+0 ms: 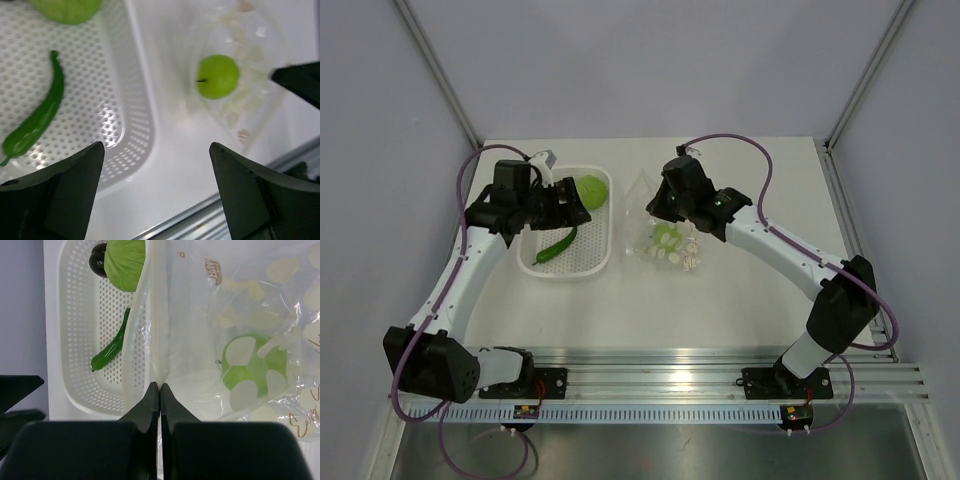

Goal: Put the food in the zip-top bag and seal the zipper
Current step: Place the fake fruit in the zipper food storage bag, then pick up the fake vegetable from the bin, then place the fake vegetable in the zipper food storage bag.

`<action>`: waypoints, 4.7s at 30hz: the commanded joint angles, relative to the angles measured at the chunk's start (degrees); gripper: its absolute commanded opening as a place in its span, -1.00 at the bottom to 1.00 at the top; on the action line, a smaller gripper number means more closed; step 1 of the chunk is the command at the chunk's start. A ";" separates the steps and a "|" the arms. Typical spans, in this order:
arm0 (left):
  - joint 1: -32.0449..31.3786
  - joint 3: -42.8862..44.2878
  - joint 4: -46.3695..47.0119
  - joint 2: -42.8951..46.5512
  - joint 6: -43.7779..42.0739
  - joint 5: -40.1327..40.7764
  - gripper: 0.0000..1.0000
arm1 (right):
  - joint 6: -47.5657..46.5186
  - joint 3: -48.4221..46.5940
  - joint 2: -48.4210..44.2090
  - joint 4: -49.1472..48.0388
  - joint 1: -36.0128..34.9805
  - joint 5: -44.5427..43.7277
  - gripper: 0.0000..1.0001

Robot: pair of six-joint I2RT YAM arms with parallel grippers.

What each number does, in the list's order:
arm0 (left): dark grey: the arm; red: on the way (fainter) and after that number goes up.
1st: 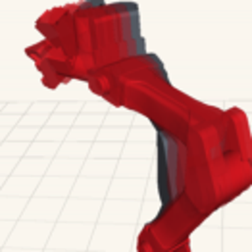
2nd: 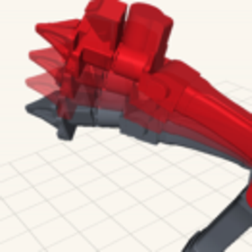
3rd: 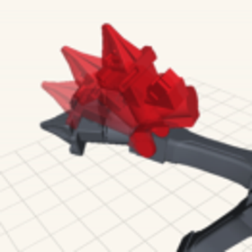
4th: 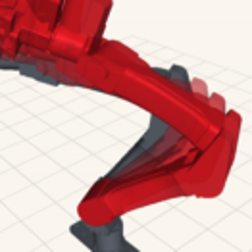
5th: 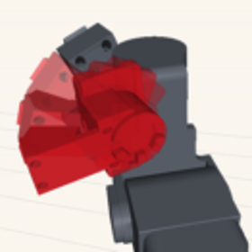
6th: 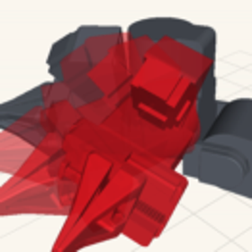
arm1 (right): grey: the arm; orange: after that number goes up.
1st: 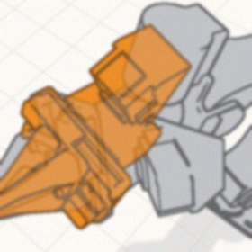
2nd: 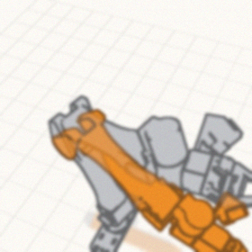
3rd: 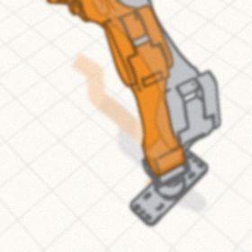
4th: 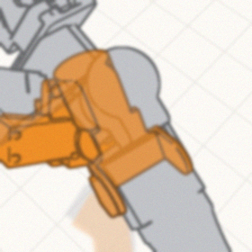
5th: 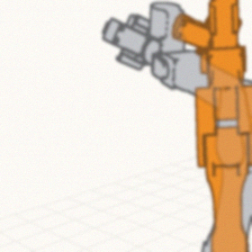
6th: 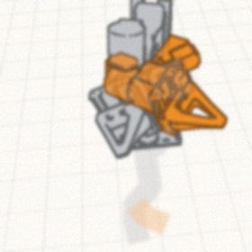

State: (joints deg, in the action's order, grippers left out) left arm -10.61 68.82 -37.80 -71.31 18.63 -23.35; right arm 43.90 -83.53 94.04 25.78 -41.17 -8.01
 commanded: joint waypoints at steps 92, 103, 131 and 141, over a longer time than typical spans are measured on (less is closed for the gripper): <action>-10.92 -7.30 44.05 2.40 22.24 14.74 -1.00 | 1.80 2.58 -1.75 -6.09 -0.14 9.95 -1.00; -10.92 -9.84 46.23 -1.37 24.87 12.90 -1.00 | 2.16 2.23 -2.28 -6.62 -0.05 11.17 -1.00; -15.40 -11.61 38.43 -0.85 19.26 9.56 0.25 | 3.30 2.49 -2.98 -8.55 -0.05 11.35 -1.00; -14.97 -3.70 22.78 4.95 8.09 18.60 0.28 | -0.83 0.74 -3.16 -7.06 0.03 11.43 -1.00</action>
State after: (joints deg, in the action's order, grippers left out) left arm -25.71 60.60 -10.09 -68.93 32.49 -9.74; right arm 45.74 -80.93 93.38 20.32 -41.10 3.97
